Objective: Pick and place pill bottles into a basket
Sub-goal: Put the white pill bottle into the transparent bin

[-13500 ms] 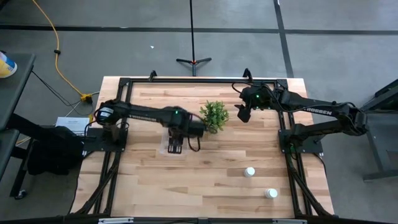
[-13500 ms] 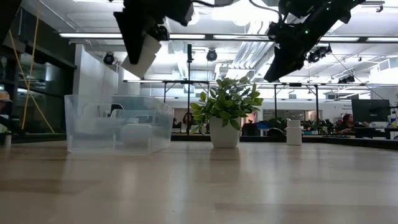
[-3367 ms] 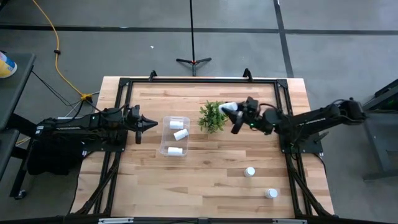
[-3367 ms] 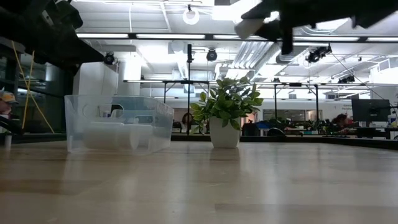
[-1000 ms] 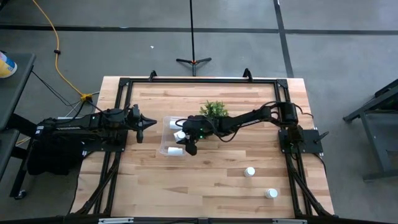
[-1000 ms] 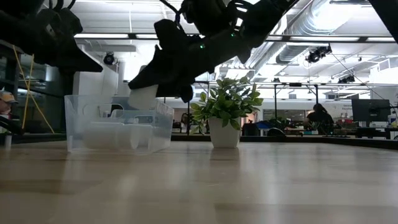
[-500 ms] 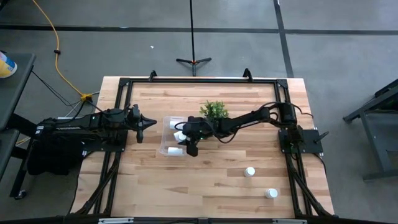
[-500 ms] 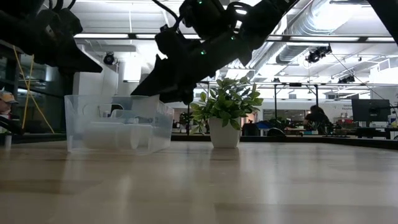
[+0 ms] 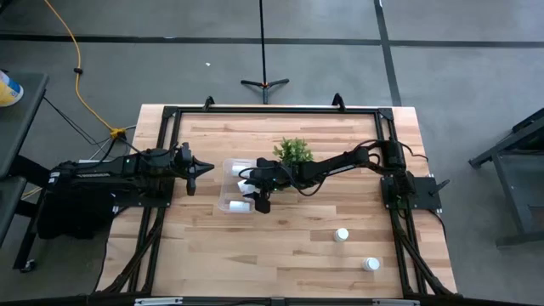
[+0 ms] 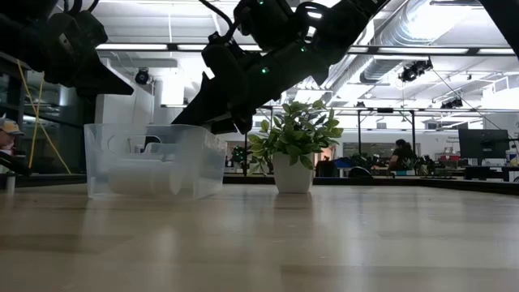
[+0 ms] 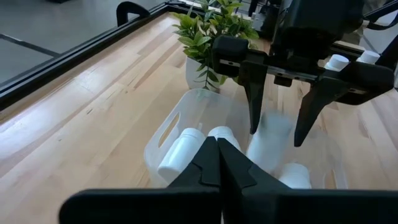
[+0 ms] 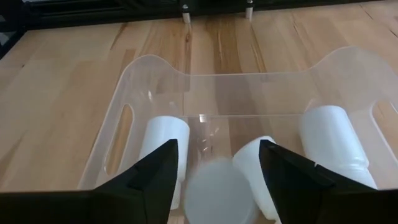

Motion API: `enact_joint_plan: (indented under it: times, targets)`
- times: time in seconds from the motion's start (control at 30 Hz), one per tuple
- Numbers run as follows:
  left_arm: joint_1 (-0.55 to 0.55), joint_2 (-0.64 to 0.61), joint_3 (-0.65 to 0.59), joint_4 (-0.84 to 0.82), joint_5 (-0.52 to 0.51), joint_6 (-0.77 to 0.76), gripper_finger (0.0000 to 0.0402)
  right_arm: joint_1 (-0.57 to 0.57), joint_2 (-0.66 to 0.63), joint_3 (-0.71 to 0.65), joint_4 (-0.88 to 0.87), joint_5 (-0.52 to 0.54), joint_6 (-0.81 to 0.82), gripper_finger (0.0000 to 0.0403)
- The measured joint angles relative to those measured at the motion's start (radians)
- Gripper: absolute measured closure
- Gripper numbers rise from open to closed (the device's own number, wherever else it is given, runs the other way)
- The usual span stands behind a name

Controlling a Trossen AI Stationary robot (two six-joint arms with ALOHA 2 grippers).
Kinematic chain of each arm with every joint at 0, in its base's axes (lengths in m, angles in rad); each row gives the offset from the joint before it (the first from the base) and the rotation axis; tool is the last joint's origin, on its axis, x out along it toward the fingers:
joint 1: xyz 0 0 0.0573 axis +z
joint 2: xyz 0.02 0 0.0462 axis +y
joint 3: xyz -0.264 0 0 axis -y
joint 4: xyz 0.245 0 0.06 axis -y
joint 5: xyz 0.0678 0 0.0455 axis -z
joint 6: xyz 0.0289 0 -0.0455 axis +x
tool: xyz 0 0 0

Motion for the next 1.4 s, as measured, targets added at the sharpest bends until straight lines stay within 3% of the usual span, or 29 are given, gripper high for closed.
enact_joint_plan:
  times: [0.13,0.33,0.57,0.7,0.8,0.93,1.13,1.23,1.4]
  targets:
    - [0.0,0.0,0.0,-0.005,0.0,0.0,0.0379,0.0,0.0,0.0,0.0,0.0,0.0,0.0189]
    - [0.0,0.0,0.0,-0.005,0.0,0.0,0.0332,0.0,0.0,0.0,0.004,0.001,0.0,0.0205]
    - [0.0,0.0,0.0,-0.005,0.0,0.007,0.038,-0.008,-0.01,0.002,0.089,0.0,0.0,0.0209]
    - [0.0,0.0,0.0,-0.008,0.0,0.007,0.0378,-0.011,-0.046,0.041,0.074,0.001,-0.003,0.0201]
    - [0.0,0.0,0.0,-0.012,0.001,0.007,0.0349,-0.011,-0.066,0.075,0.042,0.002,-0.061,0.0188]
    - [0.0,0.0,0.0,-0.02,0.001,0.001,0.0333,-0.011,-0.103,0.131,-0.131,0.026,-0.129,0.0155]
    - [0.0,0.0,0.0,-0.045,0.002,0.001,0.0381,-0.022,-0.178,0.216,-0.572,0.051,-0.131,0.0108]
    - [0.0,0.0,0.0,-0.05,0.002,0.001,0.0381,-0.023,-0.216,0.251,-0.781,0.044,-0.081,0.0101]
    - [0.0,0.0,0.0,-0.037,-0.003,0.0,0.0344,0.0,-0.277,0.247,-1.102,-0.001,-0.005,0.01]
